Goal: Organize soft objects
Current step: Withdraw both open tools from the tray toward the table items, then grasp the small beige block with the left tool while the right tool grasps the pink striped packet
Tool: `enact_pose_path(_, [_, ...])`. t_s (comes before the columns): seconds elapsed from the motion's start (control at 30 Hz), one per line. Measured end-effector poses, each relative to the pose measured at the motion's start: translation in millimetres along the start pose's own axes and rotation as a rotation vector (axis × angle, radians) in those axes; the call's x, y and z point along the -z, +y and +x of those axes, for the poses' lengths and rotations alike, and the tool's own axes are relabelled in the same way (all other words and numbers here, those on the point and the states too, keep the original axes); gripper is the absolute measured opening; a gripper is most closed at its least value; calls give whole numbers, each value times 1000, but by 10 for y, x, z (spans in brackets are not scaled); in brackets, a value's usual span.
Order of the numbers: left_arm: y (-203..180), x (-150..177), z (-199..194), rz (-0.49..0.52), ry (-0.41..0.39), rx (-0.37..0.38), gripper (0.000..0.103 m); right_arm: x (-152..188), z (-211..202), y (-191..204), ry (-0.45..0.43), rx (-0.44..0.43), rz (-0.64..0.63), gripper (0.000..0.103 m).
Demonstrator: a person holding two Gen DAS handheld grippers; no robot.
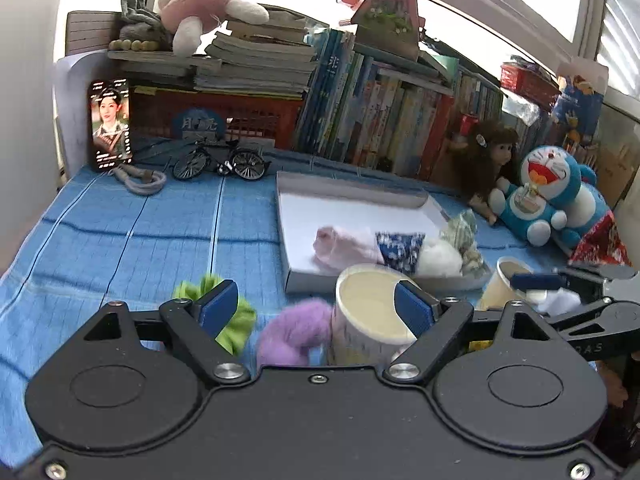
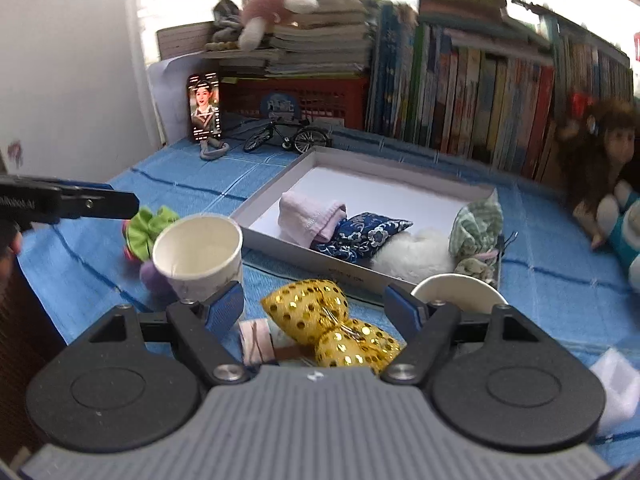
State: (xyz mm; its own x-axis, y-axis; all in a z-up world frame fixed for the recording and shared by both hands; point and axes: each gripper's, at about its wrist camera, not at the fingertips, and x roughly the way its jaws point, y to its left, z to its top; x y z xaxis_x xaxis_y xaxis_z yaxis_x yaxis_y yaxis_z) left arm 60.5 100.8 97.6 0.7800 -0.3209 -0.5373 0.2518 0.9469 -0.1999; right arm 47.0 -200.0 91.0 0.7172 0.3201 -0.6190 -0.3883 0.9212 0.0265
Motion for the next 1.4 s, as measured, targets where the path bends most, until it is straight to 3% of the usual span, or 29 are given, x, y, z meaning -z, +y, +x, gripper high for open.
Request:
enact_pose_path(0.2, [-153,498,-104,34,-41,-95,84,331,-31,204,-78,15,-78,77])
enact_pose_path(0.33, [-274,712,-109,57,-58,-98,84,475,-41,252,-116,-3,-70,70])
enact_pose_path(0.4, [-329,797,-99,71,-58,-90,80,540,-39,281,-125,-10,-76,64])
enact_pose_path(0.43, [-356,830,-84,78,-53,-90,73,572,-30,298,-123,-17,-85,64])
enact_pose_path(0.47, [-374,852,-63,83,-45,-87,66,601,-17,317,-122,-20,-92,64])
enact_pose_path(0.53, [-397,887,-11,80,-23,-72,61,649,8,351,-116,-21,-105,63])
enact_pose_path(0.9, [-424,988,327,54,22,-68,54,731,281,418,-92,-73,-54,42])
enact_pose_path(1.4, [-453,1023,514,83,28,-87,46,725,477,535,-95,-40,-85,41])
